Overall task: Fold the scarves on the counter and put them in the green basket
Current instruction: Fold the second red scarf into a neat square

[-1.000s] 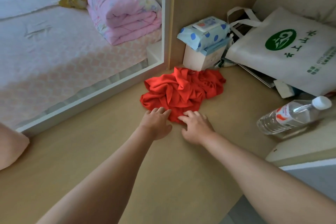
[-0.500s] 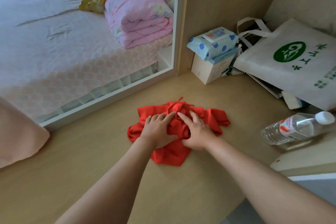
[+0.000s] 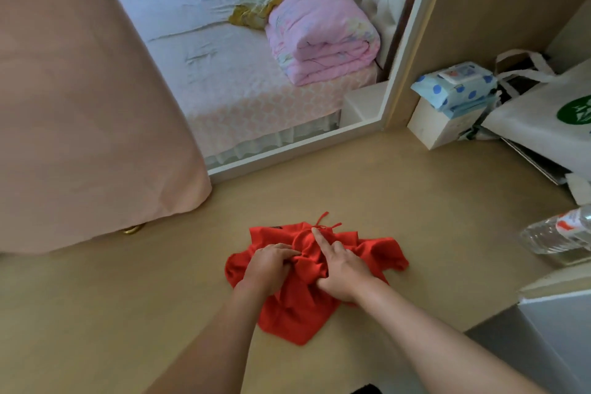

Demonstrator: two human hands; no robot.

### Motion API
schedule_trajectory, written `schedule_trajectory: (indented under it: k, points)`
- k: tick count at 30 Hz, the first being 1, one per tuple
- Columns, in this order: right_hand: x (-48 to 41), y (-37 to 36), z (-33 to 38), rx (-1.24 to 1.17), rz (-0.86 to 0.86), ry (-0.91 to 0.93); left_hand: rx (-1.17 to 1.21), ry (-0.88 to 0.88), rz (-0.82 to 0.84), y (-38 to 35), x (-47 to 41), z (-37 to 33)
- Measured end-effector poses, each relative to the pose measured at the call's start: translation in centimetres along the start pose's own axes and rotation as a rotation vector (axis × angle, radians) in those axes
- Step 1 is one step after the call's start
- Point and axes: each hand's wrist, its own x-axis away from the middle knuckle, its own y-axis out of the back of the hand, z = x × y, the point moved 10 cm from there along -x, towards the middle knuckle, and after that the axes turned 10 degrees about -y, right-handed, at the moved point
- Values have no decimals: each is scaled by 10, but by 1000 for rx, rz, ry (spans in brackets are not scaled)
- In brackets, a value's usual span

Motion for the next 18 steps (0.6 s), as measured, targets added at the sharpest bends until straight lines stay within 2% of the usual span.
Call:
schedule_trajectory:
  k: [4,10,13,16,18]
  points:
    - [22,-42,78,32,74,51,80,69,-55,16,75,52]
    - [45,-83,188,43,67,119,194,170,-105,45,166,121]
    - [58,-84,241,-69,18,185,230,182,-146,64,196,152]
    - [69,-71,279,-161,-69,160,297,197,-300,96,225,174]
    - [73,-60,293,-157,-143,129,363,209,-331,109,245,182]
